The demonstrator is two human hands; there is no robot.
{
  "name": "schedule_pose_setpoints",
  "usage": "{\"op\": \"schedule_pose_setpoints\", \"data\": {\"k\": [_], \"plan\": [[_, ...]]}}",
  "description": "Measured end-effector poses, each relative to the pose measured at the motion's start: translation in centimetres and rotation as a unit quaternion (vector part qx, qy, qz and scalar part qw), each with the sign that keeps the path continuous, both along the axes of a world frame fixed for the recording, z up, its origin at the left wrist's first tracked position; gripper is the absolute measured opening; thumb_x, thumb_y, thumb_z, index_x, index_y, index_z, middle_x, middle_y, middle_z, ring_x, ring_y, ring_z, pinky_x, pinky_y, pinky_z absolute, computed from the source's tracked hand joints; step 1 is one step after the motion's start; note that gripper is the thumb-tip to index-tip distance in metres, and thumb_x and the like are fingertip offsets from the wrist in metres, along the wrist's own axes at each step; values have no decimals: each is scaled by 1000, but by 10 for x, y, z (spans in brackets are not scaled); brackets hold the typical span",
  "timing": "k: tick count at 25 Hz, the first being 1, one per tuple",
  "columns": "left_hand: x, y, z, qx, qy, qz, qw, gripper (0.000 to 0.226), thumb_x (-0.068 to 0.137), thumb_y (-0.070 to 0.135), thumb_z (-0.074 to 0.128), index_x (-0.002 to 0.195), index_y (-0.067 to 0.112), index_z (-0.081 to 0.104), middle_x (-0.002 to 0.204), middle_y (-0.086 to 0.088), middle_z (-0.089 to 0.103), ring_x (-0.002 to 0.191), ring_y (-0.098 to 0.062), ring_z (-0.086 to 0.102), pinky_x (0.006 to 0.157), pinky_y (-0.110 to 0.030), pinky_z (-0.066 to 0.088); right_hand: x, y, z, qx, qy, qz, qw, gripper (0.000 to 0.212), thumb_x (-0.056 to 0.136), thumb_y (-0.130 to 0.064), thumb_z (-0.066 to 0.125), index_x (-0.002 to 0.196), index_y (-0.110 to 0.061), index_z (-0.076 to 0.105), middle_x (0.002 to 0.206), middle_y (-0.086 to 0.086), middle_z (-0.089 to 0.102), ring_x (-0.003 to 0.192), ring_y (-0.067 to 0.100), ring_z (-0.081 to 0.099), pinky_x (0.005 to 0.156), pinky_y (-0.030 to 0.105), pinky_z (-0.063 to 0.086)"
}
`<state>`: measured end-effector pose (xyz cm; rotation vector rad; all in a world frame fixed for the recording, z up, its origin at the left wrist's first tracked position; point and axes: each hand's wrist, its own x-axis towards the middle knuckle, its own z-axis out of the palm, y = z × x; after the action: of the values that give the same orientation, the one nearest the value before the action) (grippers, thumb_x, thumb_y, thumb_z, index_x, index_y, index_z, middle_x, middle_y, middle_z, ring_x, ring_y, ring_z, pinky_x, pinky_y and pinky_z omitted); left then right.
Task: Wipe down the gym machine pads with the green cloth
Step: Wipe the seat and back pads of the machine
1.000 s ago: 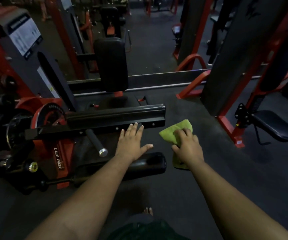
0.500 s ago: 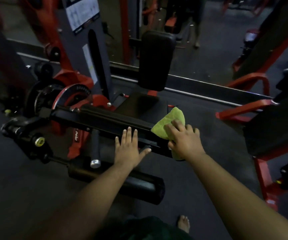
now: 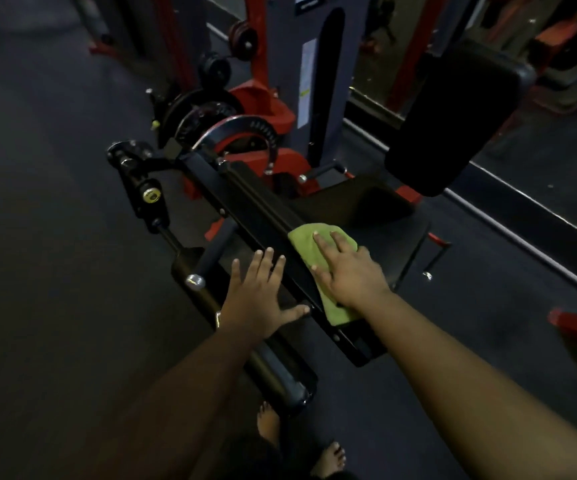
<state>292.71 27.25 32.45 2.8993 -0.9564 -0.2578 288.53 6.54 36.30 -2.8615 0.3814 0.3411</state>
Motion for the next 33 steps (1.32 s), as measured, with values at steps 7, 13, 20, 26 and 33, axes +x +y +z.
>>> {"op": "schedule_pose_setpoints", "data": {"k": [7,13,20,26,33], "plan": [[5,0,-3,0,25,3,1000,119,76,95,26,163,19,-1,170,-6,-10,156,-23,-13,121,-61,-7,143,2,-21,101,14,44,994,67,97,-67,35,156,-49,9,166,-1,20,136,43,41,109,52,40],[6,-3,-5,-12,32,18,999,121,74,96,29,162,22,-6,170,-2,-15,156,-22,-14,122,-60,-4,228,19,-26,169,8,78,983,68,96,-67,38,156,-48,14,166,0,21,142,37,38,113,51,36],[4,-3,-1,-3,34,15,999,122,73,98,29,162,20,-2,170,-4,-10,157,-22,-11,122,-60,-6,100,-28,-30,238,0,47,970,62,99,-59,45,156,-45,24,163,0,25,145,27,34,117,42,32],[1,-5,1,5,27,10,1000,118,74,96,27,162,21,3,171,-6,-4,157,-22,-6,123,-59,-8,-70,-68,-28,136,-9,15,990,71,88,-78,36,152,-58,12,157,-4,33,133,32,45,109,46,41],[-42,-39,14,-47,14,30,998,106,79,88,19,162,23,13,171,-5,6,157,-22,2,125,-54,6,-146,-78,-22,119,-62,-27,991,54,98,-60,44,150,-54,31,153,-4,39,130,28,46,108,42,40]]}}
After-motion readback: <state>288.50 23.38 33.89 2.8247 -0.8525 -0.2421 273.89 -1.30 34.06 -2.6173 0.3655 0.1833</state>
